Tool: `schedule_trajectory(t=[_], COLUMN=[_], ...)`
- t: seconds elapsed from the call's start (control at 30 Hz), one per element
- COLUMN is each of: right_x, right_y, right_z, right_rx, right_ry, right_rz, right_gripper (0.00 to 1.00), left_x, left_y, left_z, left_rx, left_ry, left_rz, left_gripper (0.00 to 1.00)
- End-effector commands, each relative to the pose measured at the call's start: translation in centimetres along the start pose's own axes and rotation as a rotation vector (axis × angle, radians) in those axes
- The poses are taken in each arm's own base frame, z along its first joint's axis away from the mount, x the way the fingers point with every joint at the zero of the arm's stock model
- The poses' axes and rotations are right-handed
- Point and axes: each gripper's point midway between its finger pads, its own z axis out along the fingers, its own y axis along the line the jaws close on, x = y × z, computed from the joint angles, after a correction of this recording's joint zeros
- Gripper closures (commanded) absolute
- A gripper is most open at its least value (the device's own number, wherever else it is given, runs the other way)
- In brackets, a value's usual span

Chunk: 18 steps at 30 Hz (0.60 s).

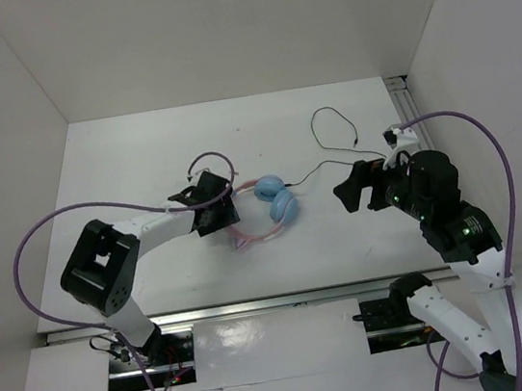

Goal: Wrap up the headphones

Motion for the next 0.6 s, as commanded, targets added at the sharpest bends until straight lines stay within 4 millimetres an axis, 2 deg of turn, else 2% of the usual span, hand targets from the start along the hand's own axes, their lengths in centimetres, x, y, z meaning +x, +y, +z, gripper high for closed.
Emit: schedule_trajectory(t=[0.0, 0.07, 0.13, 0.17, 0.2, 0.3, 0.4, 0.43, 0.47, 0.5, 0.53, 0.57], right_x=[-1.0, -1.1, -1.1, -1.2, -1.2, -1.2, -1.4, -1.5, -0.8, -1.2, -0.8, -0.7], right_y=[0.7, 0.6, 0.6, 0.6, 0.6, 0.6, 0.7, 1.2, 1.5, 2.4, 3.9, 4.8], right_z=[-0.2, -0.4, -0.4, -0.6, -0.6, -0.6, -0.4, -0.4, -0.2, -0.2, -0.4, -0.5], right_rx=[-0.034, -0.026, -0.026, -0.026, -0.026, -0.026, -0.030, -0.058, -0.083, -0.131, -0.227, -0.282], right_ry=[-0.044, -0.056, -0.056, -0.056, -0.056, -0.056, -0.069, -0.070, -0.060, -0.089, -0.083, -0.095], right_rz=[-0.022, -0.024, -0.024, -0.024, -0.024, -0.024, -0.026, -0.012, -0.002, 0.014, 0.021, 0.028], right_gripper=[0.00, 0.00, 0.00, 0.00, 0.00, 0.00, 0.00, 0.00, 0.00, 0.00, 0.00, 0.00], left_x=[1.9, 2.9, 3.2, 3.2, 3.9, 4.6, 3.3, 3.1, 2.0, 1.0, 0.6, -0.8], left_y=[1.4, 2.2, 1.9, 2.2, 2.3, 3.6, 3.9, 4.1, 4.8, 4.4, 4.3, 3.7], left_z=[1.3, 1.5, 1.6, 1.6, 1.6, 1.8, 0.8, -0.5, -1.4, -3.3, -4.8, -6.6], left_rx=[-0.130, -0.176, -0.181, -0.195, -0.207, -0.265, -0.318, -0.354, -0.400, -0.404, -0.420, -0.421], left_ry=[0.028, 0.044, 0.052, 0.049, 0.064, 0.084, 0.063, 0.067, 0.024, -0.016, -0.044, -0.090], left_rz=[0.010, 0.026, 0.020, 0.014, 0.016, 0.023, 0.050, 0.074, 0.073, 0.060, 0.070, 0.060], left_gripper=[0.24, 0.40, 0.49, 0.58, 0.75, 1.00, 1.00, 1.00, 1.00, 1.00, 1.00, 1.00])
